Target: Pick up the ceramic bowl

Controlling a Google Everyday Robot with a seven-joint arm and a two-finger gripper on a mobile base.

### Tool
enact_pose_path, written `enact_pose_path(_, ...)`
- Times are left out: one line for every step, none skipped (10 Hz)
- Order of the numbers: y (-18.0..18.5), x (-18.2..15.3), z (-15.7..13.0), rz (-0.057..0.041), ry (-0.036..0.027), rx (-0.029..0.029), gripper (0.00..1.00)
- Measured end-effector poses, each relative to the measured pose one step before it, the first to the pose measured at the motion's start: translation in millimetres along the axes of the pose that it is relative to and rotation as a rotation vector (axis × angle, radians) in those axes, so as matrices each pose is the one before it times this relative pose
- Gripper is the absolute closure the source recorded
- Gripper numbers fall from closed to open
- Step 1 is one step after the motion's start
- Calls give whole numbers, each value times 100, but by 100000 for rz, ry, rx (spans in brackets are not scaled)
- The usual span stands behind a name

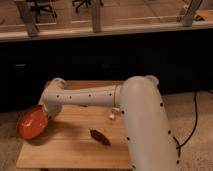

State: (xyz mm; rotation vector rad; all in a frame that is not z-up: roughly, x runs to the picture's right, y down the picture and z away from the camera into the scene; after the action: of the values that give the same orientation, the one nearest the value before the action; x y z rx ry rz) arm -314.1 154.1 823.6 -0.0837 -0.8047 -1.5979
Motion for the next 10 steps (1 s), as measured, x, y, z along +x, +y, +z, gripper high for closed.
enact_pose_path(15, 61, -377, -182, 2189, 656, 100)
enact_pose_path(-62, 63, -272, -142, 1317, 561, 100)
enact_pose_path(-10, 18, -352, -85, 1685, 896, 100)
enact_pose_path(-35, 60, -457, 41, 1709, 1220, 100)
enact_pose_path(32, 98, -465, 95, 1578, 1268, 100)
enact_pose_path(-34, 93, -473, 204, 1412, 1720, 100)
enact_pose_path(39, 95, -401, 232, 1064, 1285, 100)
enact_pose_path(-145, 110, -588, 137, 1300, 1656, 100)
enact_pose_path(-68, 92, -481, 373, 1014, 1162, 100)
enact_pose_path(12, 85, -340, 390, 777, 634, 100)
